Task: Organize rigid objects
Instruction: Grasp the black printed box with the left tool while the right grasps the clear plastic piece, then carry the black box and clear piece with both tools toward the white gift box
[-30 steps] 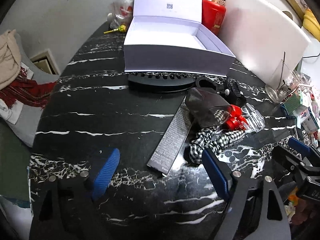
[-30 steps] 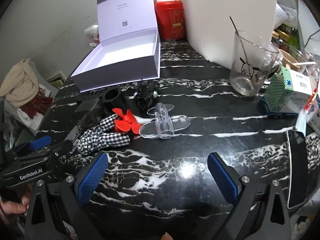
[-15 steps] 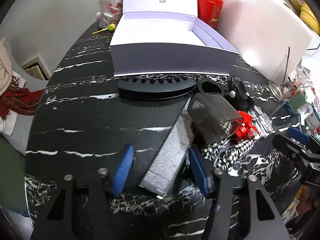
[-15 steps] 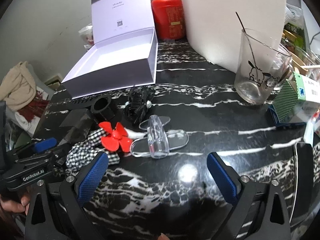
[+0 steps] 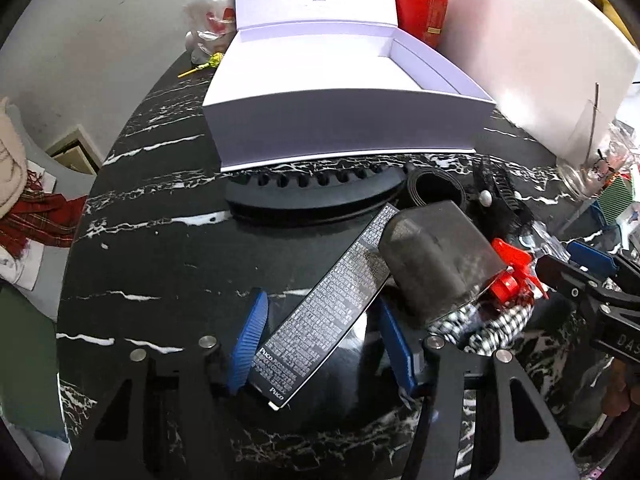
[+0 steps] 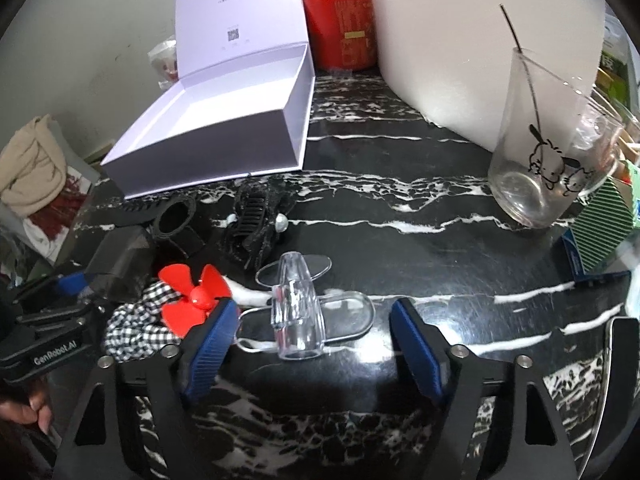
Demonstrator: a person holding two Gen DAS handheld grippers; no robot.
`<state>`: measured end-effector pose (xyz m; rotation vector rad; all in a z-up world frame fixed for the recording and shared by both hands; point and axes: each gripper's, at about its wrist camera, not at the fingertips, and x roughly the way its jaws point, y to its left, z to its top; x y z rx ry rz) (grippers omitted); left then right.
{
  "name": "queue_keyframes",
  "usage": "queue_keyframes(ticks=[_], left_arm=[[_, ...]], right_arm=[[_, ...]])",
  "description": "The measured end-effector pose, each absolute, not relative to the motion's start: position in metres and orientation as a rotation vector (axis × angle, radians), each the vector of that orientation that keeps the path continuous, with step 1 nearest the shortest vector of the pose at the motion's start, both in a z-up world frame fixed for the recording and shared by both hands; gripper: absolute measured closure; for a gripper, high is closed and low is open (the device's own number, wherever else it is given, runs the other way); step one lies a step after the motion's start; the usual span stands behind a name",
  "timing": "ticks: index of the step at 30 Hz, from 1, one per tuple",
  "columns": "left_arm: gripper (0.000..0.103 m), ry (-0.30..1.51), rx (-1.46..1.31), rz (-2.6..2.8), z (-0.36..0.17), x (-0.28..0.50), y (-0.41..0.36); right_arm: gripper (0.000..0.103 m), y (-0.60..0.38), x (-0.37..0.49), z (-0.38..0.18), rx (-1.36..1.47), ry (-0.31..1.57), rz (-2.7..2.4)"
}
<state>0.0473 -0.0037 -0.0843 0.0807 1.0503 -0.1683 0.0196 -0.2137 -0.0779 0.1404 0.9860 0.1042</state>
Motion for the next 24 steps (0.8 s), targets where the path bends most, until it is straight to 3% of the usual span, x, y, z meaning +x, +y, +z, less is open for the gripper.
queue_keyframes(ticks=[4,5,6,24], left_arm=[[0.063,1.038,0.083,-0.188,-0.084,0.048,-0.005],[0.071,1.033,0.086,-0.200,-0.083,0.047,-0.007],[0.077,1.028,0.091,-0.212,-0.083,0.047,-0.009],[0.078,0.997,0.046,-0.190,-0.074,0.024,0.006]], right_arm=[[0.044,-0.212,0.021,-0.078,0.115,0.966,0.118],[0.051,-0.210,0.021,-0.078,0.099,0.958,0.119],[0.051,-0.209,0.020,-0.079,0.089,0.954,0.126],[0.051,-0.209,-0.005,-0.065,0.106,0.884,0.138]])
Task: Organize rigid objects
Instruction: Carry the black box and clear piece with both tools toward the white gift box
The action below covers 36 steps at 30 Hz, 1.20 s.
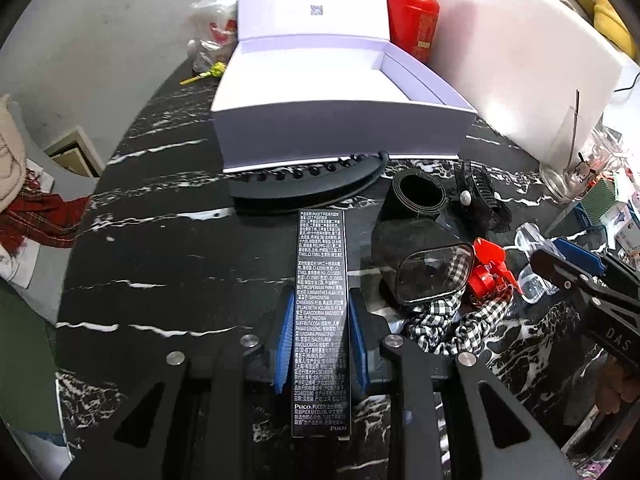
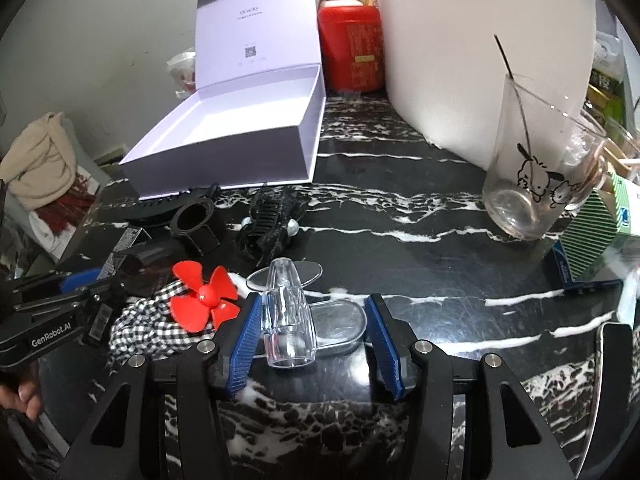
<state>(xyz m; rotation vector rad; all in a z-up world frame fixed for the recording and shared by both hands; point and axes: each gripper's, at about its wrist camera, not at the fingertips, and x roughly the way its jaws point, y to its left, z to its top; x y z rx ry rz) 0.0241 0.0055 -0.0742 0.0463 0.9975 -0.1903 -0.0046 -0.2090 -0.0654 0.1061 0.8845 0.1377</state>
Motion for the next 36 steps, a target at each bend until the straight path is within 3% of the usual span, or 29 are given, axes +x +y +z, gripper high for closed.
queue_keyframes(ticks=[19,36], left_arm=[[0.078,0.855,0.051,-0.198,-0.028,0.003,0.006],[0.078,0.747,0.056,-0.208,0.010,0.029,0.005]], right_arm=[[0.051,-0.197,-0.025,-0.027,0.041,0.755,0.188],[0.051,-0.187,0.003,0.012,-0.024,0.651,0.244]])
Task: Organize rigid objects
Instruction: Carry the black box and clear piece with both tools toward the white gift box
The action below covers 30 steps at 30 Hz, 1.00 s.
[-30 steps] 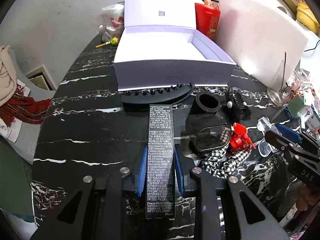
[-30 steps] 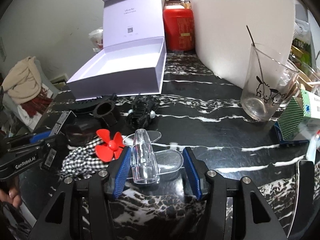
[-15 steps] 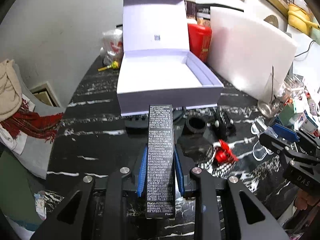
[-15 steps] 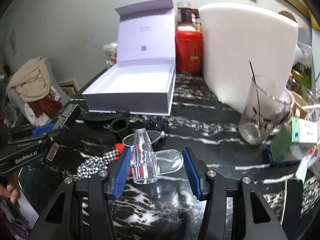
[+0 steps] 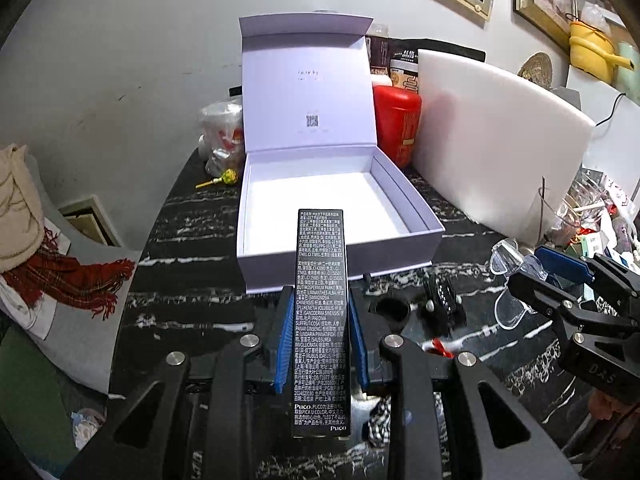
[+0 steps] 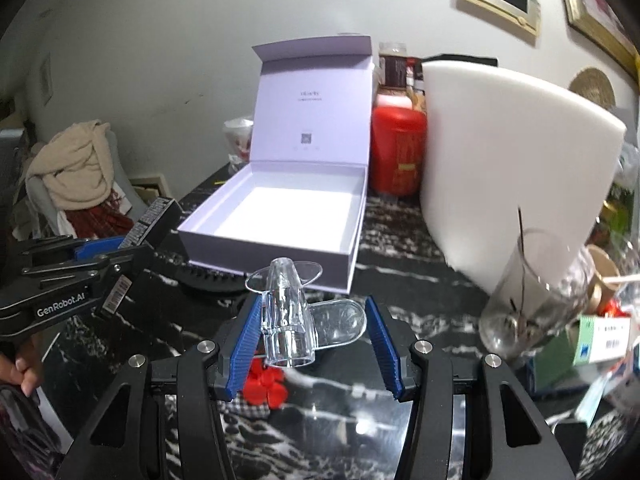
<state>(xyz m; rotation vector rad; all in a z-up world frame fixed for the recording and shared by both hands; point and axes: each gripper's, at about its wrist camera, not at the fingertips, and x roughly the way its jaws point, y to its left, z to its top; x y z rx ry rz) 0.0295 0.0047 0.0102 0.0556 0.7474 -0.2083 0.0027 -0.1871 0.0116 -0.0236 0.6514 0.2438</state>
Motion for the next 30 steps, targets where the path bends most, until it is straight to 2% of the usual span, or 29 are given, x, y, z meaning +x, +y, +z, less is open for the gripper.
queue_keyframes(ticks=[30], left_arm=[[0.078,0.728,0.060,-0.204,0.019,0.155,0.011]], right_arm=[[0.051,-0.169,0.126,0.022,-0.080,0.633,0.283]])
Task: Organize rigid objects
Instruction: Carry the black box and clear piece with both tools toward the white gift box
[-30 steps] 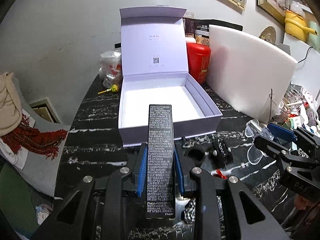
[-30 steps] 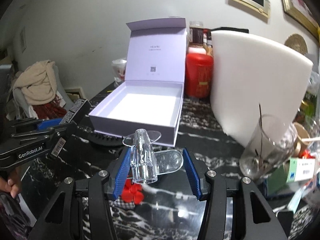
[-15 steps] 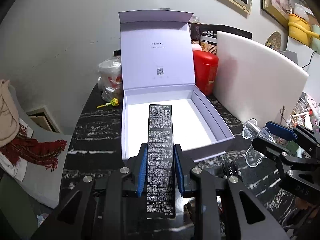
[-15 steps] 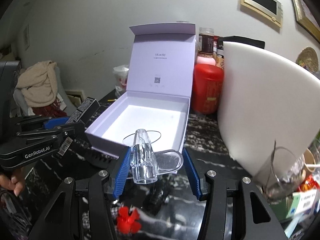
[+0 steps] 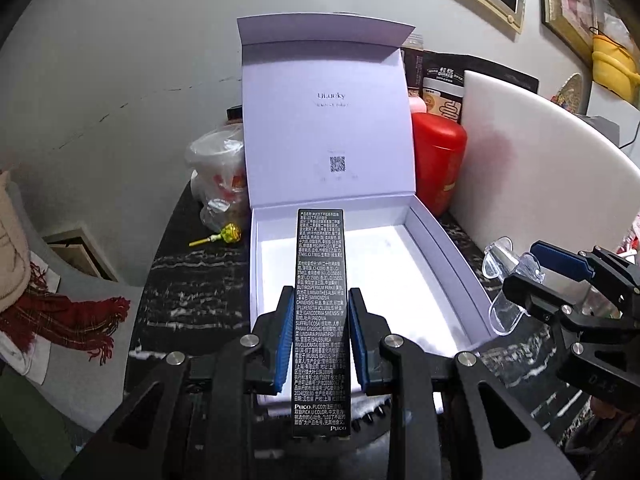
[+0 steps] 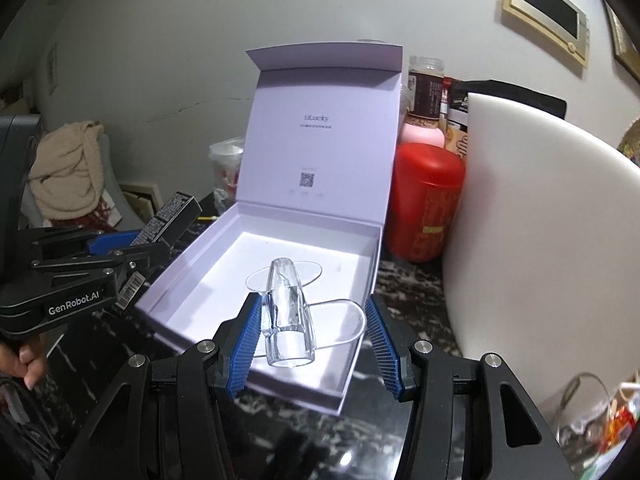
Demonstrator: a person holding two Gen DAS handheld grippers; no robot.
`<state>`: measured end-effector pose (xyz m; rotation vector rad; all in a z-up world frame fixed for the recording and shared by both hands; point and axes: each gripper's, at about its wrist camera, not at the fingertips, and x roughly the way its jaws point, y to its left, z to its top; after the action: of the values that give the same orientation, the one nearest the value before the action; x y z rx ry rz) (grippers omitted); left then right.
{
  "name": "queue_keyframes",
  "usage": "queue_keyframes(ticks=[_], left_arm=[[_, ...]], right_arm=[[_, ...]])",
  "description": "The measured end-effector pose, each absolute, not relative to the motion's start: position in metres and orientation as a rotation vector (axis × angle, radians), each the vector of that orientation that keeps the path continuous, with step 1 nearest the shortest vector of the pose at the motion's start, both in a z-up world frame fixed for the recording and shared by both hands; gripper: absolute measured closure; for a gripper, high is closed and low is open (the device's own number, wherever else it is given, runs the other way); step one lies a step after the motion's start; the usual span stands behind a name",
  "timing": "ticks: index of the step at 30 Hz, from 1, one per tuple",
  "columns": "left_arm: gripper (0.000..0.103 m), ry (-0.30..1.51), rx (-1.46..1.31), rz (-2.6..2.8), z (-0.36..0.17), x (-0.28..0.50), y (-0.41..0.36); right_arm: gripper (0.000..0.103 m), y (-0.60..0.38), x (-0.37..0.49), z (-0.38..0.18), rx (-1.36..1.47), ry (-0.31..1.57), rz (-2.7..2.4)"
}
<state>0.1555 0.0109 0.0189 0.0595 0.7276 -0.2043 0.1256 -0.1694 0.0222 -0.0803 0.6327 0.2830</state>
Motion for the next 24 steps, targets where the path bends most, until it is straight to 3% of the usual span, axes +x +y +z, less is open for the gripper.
queue_keyframes(ticks=[24], left_arm=[[0.078,0.792,0.031,-0.220,-0.008,0.269,0.005]], right_arm=[[0.051,-0.167,0.236,0.006,-0.099,0.656,0.256]])
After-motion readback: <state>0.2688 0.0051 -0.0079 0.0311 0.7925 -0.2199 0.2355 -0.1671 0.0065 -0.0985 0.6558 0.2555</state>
